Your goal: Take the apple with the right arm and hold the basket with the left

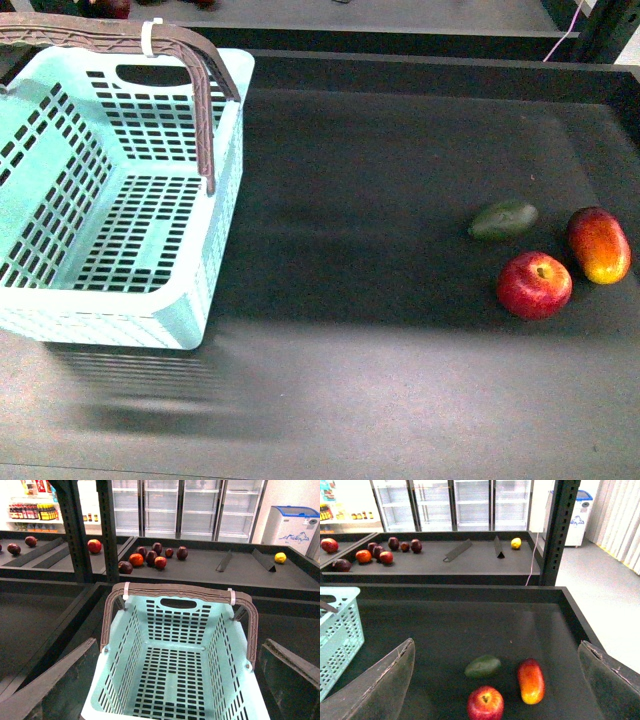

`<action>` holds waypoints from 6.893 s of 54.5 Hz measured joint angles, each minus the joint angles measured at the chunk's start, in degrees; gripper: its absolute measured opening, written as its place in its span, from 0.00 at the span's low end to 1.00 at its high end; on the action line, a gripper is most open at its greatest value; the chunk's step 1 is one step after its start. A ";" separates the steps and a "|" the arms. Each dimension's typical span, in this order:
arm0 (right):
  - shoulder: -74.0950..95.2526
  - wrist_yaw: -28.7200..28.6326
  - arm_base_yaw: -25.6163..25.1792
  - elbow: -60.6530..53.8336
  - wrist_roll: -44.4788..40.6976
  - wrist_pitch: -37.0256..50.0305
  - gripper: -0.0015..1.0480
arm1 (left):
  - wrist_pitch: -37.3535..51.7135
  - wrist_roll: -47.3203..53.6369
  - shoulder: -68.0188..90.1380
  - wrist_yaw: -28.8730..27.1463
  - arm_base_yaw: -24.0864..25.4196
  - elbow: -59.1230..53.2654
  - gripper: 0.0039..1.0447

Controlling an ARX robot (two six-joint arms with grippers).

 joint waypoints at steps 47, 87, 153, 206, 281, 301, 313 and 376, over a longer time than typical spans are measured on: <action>-0.02 0.00 0.00 0.00 0.00 0.00 0.92 | -15.23 -11.89 7.65 -6.64 1.16 4.11 0.94; -0.02 0.00 0.00 0.00 0.00 0.00 0.92 | 14.99 -39.32 58.38 8.81 2.21 19.02 0.94; -0.02 0.00 0.00 0.00 0.00 0.00 0.92 | 22.29 -64.04 108.89 7.56 1.11 57.81 0.94; -0.02 0.00 0.00 0.00 0.00 0.00 0.92 | 21.22 -73.48 114.42 6.56 1.42 63.19 0.22; -0.02 0.00 0.00 0.00 0.00 0.00 0.92 | 6.51 -62.90 88.83 15.26 -20.17 59.08 0.18; -0.02 0.00 0.00 0.00 0.00 0.00 0.92 | 5.79 -59.01 88.80 15.65 -25.14 59.56 0.18; -0.02 0.00 0.00 0.00 0.00 0.00 0.92 | 5.90 -59.08 88.43 15.63 -25.33 59.56 0.18; 53.51 -1.44 -6.14 3.43 -1.22 31.39 0.92 | 7.08 -59.17 87.30 15.89 -25.42 59.56 0.18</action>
